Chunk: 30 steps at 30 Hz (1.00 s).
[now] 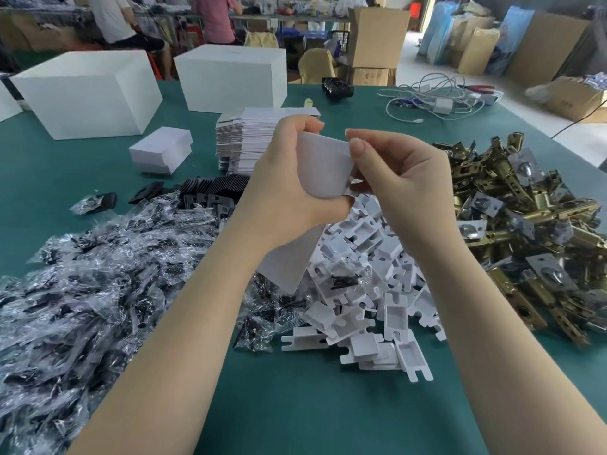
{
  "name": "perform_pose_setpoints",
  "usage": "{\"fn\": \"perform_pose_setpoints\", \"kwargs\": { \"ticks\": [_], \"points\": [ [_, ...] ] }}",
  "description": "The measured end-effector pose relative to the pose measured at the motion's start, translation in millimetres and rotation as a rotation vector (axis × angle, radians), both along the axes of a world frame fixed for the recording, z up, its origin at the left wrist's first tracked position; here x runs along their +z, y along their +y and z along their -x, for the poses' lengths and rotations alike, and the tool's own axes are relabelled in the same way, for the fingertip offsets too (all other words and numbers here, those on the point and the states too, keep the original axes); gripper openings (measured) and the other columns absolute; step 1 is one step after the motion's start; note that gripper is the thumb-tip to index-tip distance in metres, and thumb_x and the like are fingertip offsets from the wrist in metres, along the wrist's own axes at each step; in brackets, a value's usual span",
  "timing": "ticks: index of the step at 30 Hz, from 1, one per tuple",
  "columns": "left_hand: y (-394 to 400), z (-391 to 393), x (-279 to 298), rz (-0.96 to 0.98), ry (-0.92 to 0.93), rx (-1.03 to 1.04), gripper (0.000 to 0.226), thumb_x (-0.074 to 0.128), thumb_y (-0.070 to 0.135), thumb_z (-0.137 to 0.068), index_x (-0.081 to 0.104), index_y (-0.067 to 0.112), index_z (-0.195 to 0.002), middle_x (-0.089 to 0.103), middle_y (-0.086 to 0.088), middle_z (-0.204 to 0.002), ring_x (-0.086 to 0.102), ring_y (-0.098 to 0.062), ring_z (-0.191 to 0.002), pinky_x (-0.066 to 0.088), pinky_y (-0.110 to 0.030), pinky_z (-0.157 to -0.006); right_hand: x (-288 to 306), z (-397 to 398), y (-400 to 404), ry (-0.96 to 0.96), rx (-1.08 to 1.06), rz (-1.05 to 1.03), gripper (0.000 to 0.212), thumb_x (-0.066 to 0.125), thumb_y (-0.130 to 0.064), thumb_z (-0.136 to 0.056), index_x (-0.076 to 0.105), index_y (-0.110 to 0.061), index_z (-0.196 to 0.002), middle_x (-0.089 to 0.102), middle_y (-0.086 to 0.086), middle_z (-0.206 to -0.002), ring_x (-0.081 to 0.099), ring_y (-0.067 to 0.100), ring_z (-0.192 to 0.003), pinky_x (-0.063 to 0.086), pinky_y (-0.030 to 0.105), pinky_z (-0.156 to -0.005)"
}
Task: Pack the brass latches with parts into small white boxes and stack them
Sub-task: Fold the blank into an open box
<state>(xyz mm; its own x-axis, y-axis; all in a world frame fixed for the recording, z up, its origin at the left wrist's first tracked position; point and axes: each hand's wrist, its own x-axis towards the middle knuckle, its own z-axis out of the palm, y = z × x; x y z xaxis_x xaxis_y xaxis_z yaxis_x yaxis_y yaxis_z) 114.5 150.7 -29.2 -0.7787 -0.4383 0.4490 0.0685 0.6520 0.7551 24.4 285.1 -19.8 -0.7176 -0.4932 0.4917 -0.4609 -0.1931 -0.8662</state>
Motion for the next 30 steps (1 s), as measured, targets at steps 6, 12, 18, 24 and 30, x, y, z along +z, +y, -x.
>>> {"fn": "perform_pose_setpoints", "kwargs": {
  "ticks": [6, 12, 18, 24, 30],
  "points": [
    [0.2, -1.2, 1.4, 0.011, -0.011, -0.041, 0.086, 0.089, 0.028, -0.064, 0.032, 0.043, -0.126, 0.042, 0.026, -0.11, 0.047, 0.023, -0.087, 0.039, 0.0, -0.063, 2.6, 2.8, 2.5, -0.018, -0.005, 0.006, 0.011, 0.066, -0.015, -0.094, 0.073, -0.023, -0.092, 0.076, -0.003, -0.085, 0.072, 0.016, -0.078, 0.061, 0.036, -0.07],
    [-1.3, -1.5, 1.9, 0.014, -0.01, -0.021, 0.084, 0.09, 0.03, -0.064, 0.032, 0.044, -0.123, 0.046, 0.025, -0.108, 0.049, 0.021, -0.088, 0.04, -0.001, -0.063, 2.0, 1.0, 3.2, -0.028, 0.05, 0.007, 0.01, 0.069, -0.016, -0.092, 0.075, -0.024, -0.092, 0.077, -0.004, -0.089, 0.073, 0.021, -0.087, 0.061, 0.04, -0.075],
    [-3.8, -3.2, 1.3, 0.02, 0.004, -0.046, 0.091, 0.089, 0.033, -0.066, 0.031, 0.042, -0.135, 0.038, 0.031, -0.113, 0.048, 0.02, -0.091, 0.039, 0.002, -0.068, 6.3, 2.8, 7.6, -0.128, 0.102, 0.022, 0.005, 0.071, -0.019, -0.09, 0.072, -0.024, -0.087, 0.075, -0.001, -0.082, 0.071, 0.018, -0.078, 0.06, 0.033, -0.07],
    [-3.6, -1.3, -0.2, 0.095, 0.034, 0.009, 0.096, 0.088, 0.031, -0.065, 0.03, 0.035, -0.142, 0.031, 0.037, -0.113, 0.04, 0.026, -0.097, 0.035, 0.004, -0.07, 6.0, 1.6, 5.4, -0.178, -0.018, 0.019, 0.018, 0.078, -0.027, -0.084, 0.068, -0.018, -0.071, 0.074, 0.009, -0.075, 0.074, 0.027, -0.079, 0.059, 0.036, -0.069],
    [0.8, 0.1, -2.5, 0.194, 0.074, 0.1, 0.096, 0.088, 0.028, -0.065, 0.034, 0.022, -0.144, 0.035, 0.016, -0.124, 0.035, 0.008, -0.097, 0.026, 0.009, -0.078, 2.4, -4.9, -1.0, -0.334, 0.017, 0.024, 0.013, 0.075, -0.026, -0.086, 0.074, -0.019, -0.075, 0.076, 0.008, -0.082, 0.074, 0.021, -0.081, 0.059, 0.036, -0.076]
  ]
}}
